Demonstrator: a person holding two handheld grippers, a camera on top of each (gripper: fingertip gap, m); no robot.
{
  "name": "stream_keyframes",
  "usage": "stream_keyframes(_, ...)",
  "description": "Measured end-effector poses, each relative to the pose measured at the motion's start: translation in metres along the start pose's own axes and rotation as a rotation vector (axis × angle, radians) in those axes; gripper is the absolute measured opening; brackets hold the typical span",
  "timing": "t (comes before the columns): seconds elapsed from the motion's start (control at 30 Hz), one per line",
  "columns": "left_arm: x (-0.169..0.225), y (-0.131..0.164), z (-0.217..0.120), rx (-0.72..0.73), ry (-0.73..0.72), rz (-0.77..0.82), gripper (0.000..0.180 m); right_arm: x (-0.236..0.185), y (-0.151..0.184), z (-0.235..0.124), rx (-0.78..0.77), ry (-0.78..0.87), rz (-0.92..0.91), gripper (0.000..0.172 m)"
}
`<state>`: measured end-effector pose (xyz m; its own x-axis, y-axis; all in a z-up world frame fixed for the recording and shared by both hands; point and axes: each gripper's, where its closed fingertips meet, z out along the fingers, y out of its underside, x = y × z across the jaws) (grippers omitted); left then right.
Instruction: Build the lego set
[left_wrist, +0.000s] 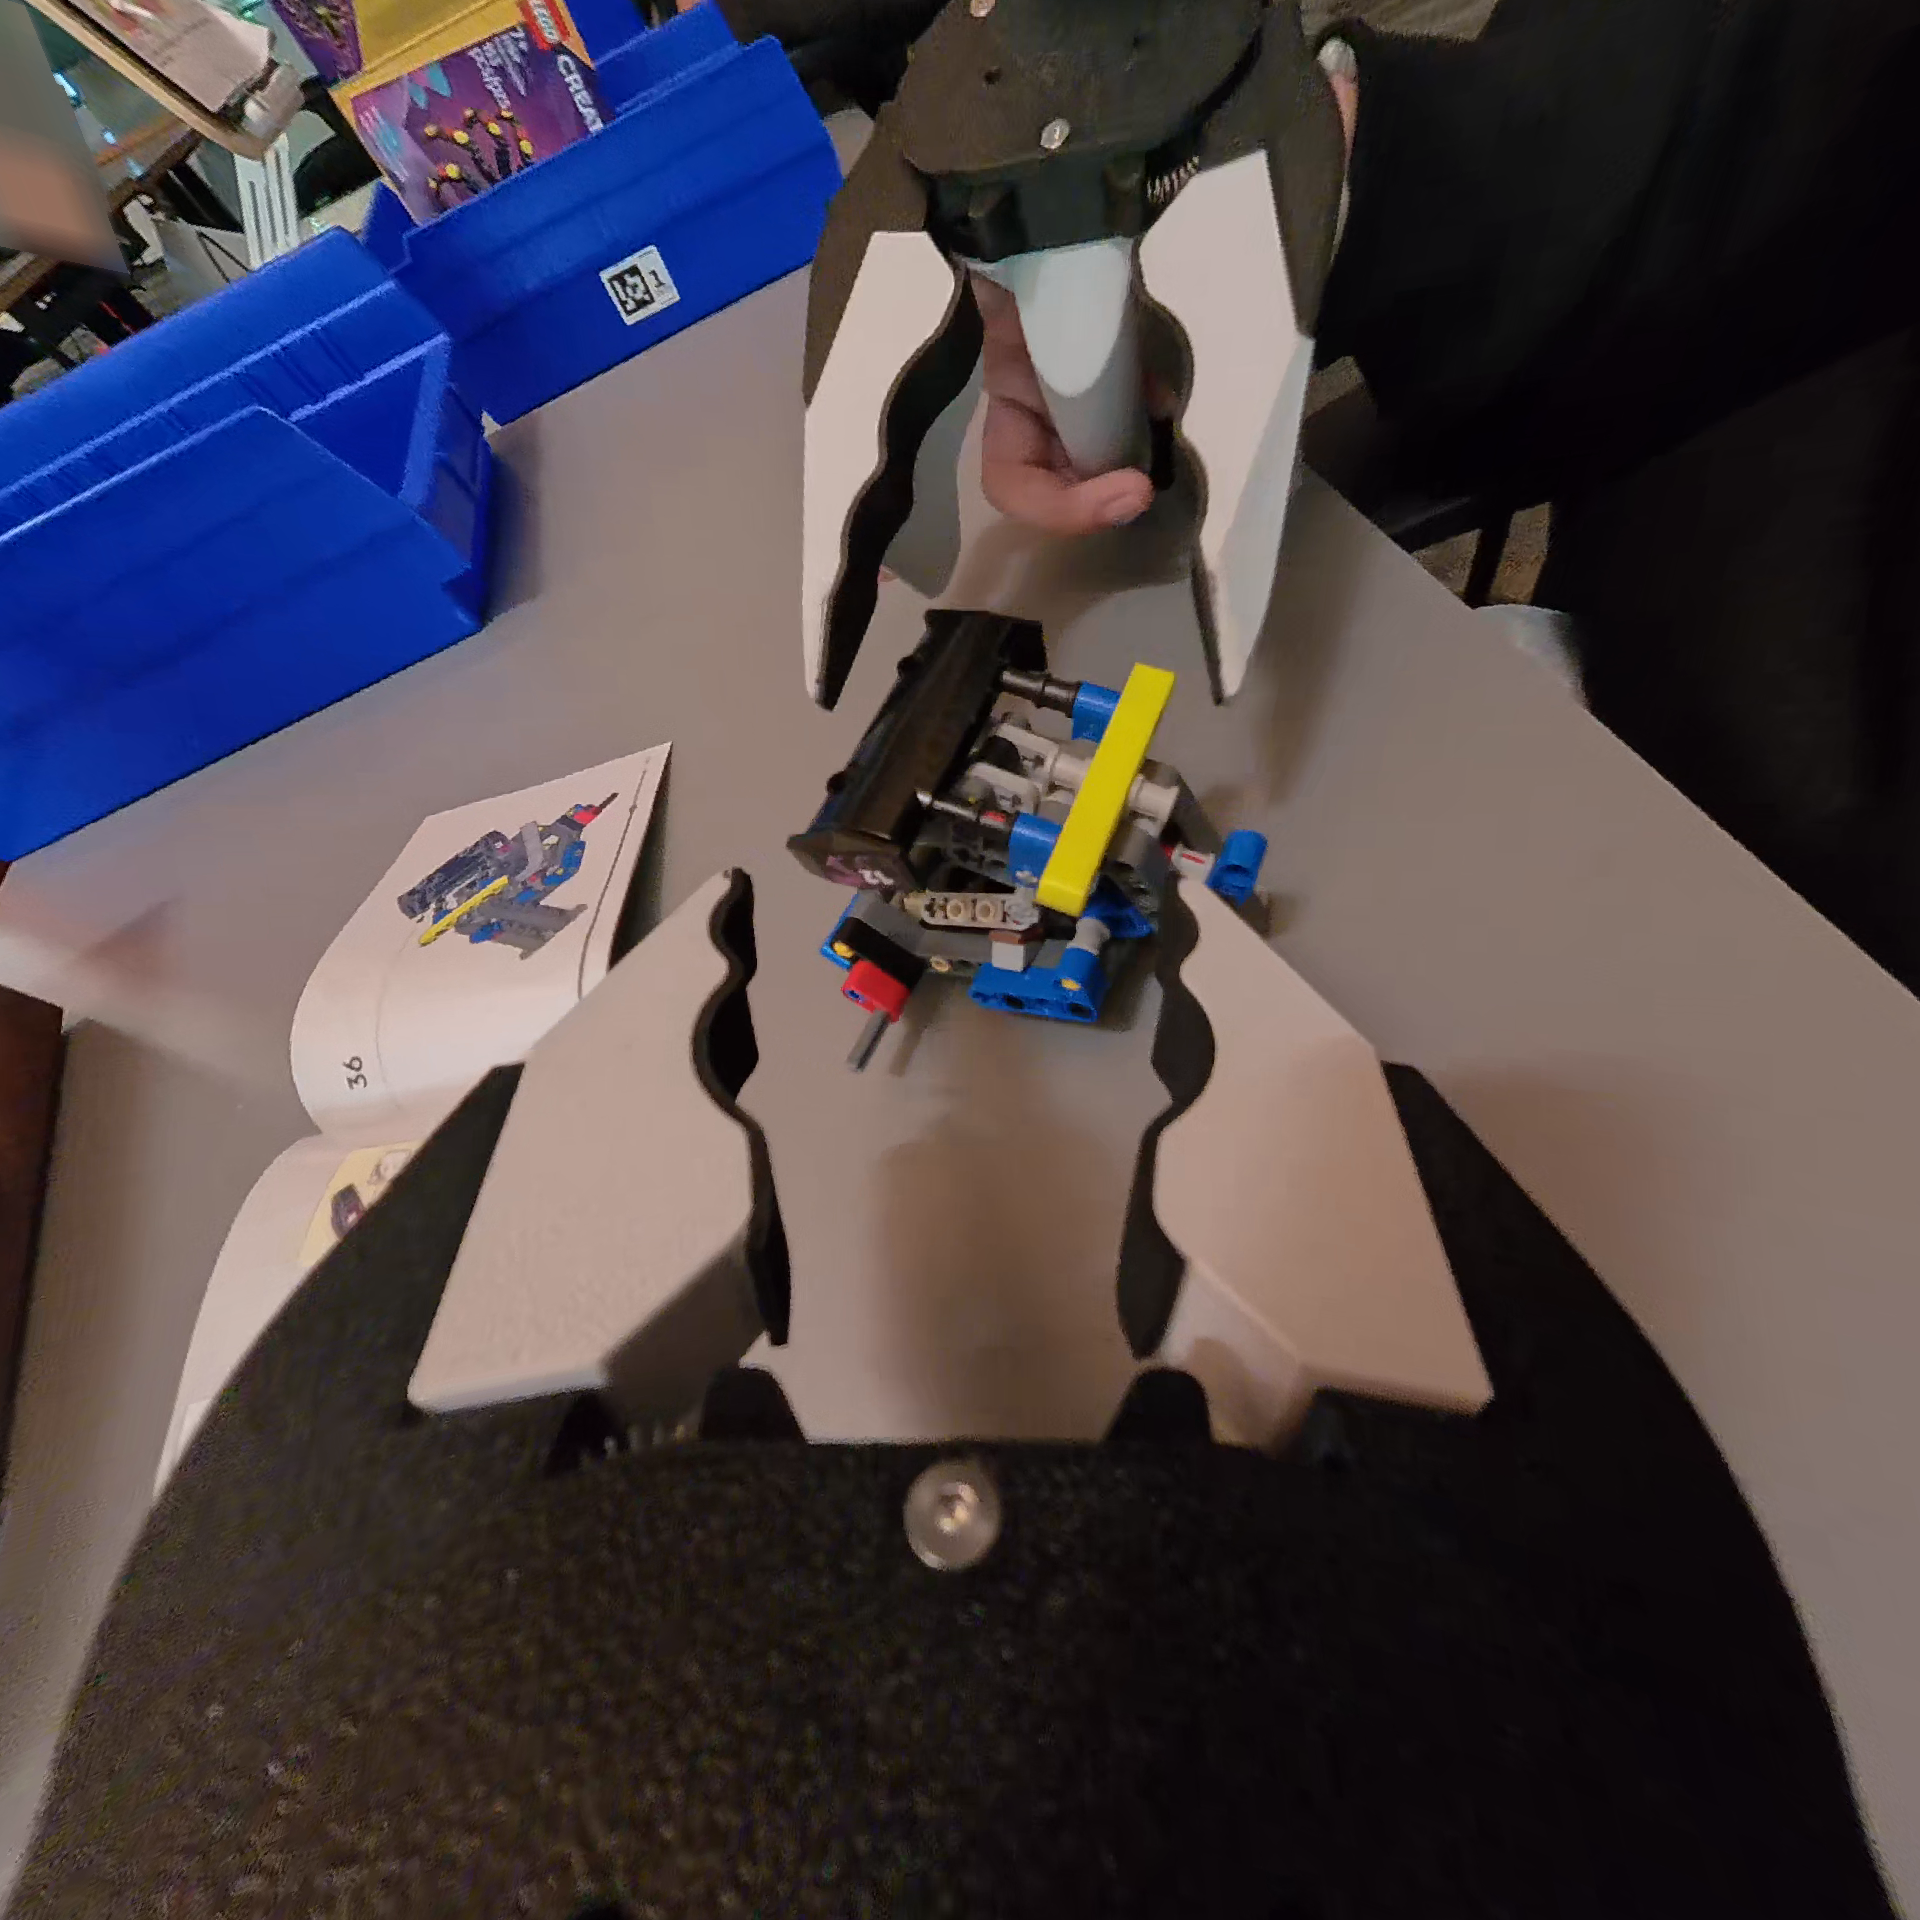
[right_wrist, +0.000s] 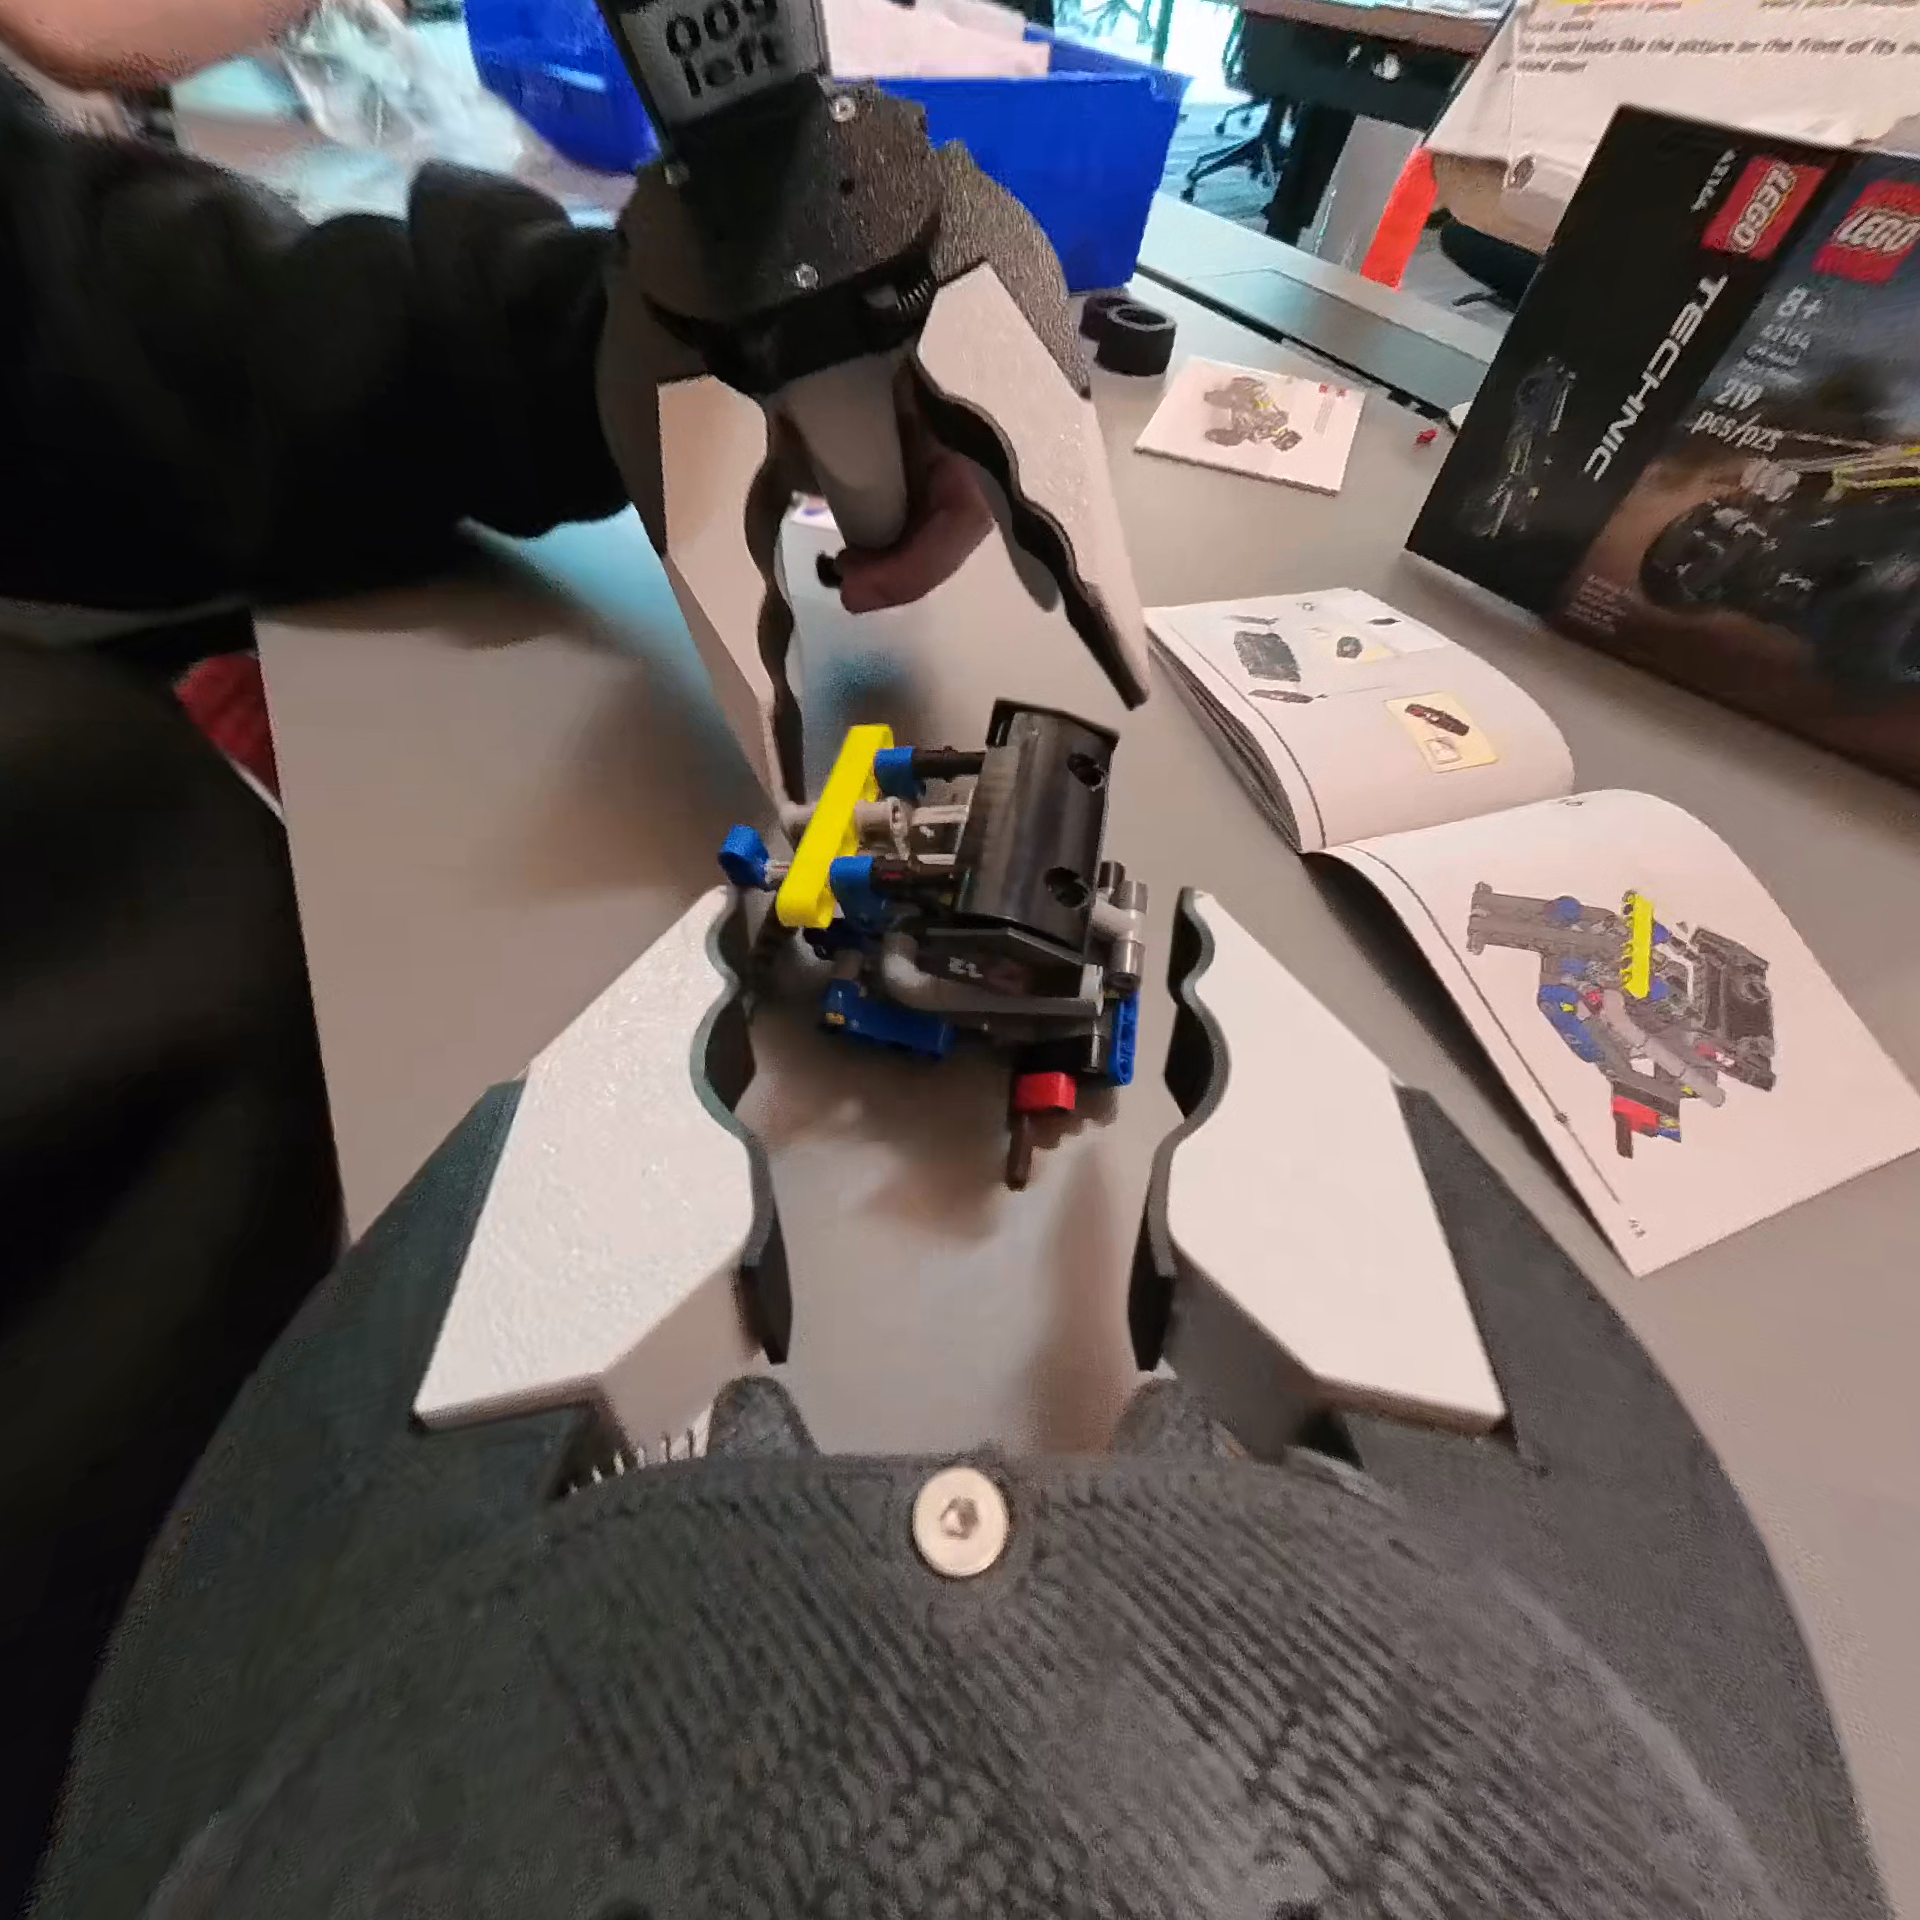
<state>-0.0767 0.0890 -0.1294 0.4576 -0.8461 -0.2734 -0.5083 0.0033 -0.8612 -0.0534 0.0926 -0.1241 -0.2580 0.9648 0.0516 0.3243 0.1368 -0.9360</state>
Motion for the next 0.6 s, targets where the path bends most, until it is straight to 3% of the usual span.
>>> stream_keyframes(0.13,0.0,-0.002,0.006,0.002,0.084,-0.005,0.075,-0.003,0.002,0.004,-0.031,0.04,0.009,0.082)
stream_keyframes(0.3,0.006,-0.004,0.015,0.024,0.19,-0.035,0.07,-0.001,-0.001,0.009,-0.018,0.062,-0.037,0.063)
stream_keyframes(0.6,0.015,-0.013,0.013,0.072,0.2,0.005,0.063,-0.011,-0.003,0.011,-0.005,-0.001,-0.106,0.062)
